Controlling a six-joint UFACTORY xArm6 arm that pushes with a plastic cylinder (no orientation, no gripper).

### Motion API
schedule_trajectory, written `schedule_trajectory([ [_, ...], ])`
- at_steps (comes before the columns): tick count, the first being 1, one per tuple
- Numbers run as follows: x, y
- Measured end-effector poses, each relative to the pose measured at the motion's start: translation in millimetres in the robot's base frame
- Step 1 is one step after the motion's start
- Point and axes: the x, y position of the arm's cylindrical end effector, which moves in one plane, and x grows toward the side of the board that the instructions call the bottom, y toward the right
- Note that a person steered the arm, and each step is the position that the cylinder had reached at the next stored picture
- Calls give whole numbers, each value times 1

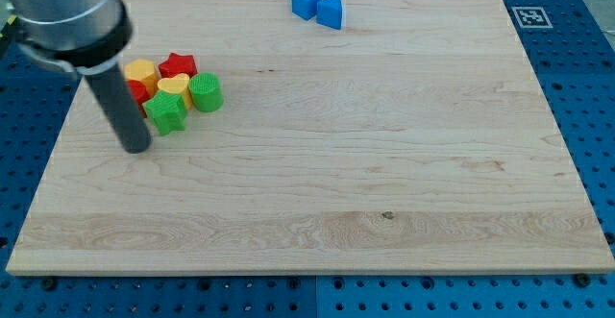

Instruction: Move green star to center of the board

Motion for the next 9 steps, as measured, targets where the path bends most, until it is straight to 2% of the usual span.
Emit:
schedule_trajectory([
  [1, 0, -6],
  [2, -36, -6],
  [3, -44, -6],
  [6, -28, 11],
  [7, -29, 25],
  [9, -50, 108],
])
